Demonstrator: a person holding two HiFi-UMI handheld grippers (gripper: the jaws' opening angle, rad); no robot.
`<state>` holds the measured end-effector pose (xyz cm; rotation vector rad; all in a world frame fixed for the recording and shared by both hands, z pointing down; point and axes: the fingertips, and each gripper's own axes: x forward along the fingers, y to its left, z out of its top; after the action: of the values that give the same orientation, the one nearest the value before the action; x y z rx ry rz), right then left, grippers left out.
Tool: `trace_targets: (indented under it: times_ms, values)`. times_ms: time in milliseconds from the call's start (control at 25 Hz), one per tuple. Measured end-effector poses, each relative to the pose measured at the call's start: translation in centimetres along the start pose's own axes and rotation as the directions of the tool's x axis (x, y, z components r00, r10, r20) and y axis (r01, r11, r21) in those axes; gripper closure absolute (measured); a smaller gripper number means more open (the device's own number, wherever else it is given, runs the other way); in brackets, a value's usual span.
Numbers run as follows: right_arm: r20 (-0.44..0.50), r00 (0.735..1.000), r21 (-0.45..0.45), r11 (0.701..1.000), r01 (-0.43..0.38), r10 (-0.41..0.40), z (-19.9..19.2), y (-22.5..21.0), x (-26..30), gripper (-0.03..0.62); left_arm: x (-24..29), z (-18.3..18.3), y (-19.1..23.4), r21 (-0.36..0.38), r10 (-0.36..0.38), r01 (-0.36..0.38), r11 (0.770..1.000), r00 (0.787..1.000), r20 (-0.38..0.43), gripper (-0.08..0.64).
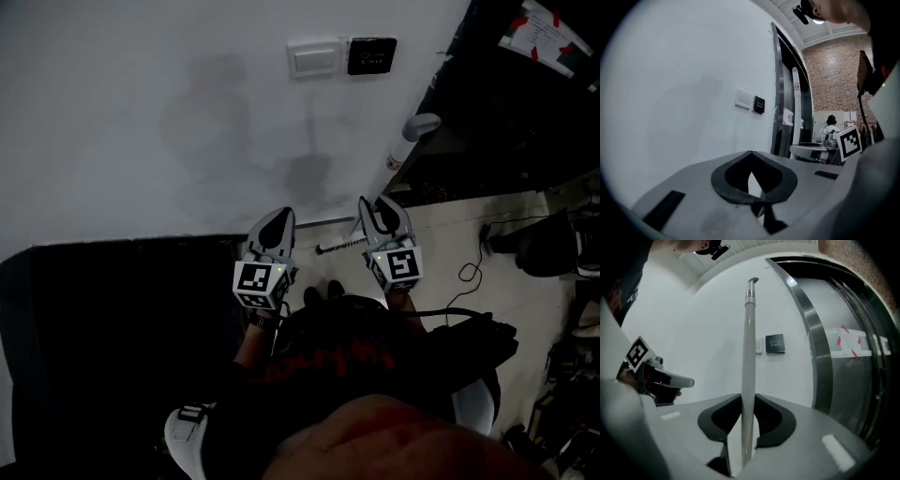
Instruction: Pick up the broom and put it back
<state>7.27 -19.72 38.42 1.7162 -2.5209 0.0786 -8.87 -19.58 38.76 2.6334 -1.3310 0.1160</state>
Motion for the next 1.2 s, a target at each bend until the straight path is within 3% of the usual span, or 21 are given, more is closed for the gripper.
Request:
trace_targets:
  times_ms: [320, 600, 920, 1200]
  values:
    - [-0.013, 0.999, -0.043, 0.999, 0.03, -0.03, 1.1, -0.5, -0.6, 0.503, 0.8, 0.8, -1.4, -0.007, -0.071, 0.072, 0.997, 0.997, 0.037, 0.555]
    - [-0.008, 1.0, -0.055, 0.998, 0.023, -0.024, 1.8, 0.0, -0.4, 0.503, 0.7, 0.9, -1.2, 0.018, -0.062, 0.062, 0.998, 0.998, 0.018, 0.555]
    - [0.05, 0.991, -0.089, 0.989, -0.116, 0.121, 2.8, 1.4, -0.1, 0.503, 0.0, 1.9, -0.5, -0.031, -0.039, 0.041, 0.999, 0.997, 0.064, 0.555]
    - [0.075, 0.979, -0.099, 0.979, -0.181, 0.188, 2.4, 1.0, -0.6, 0.505, -0.2, 1.8, -1.0, -0.028, -0.04, 0.042, 0.999, 0.998, 0.055, 0.555]
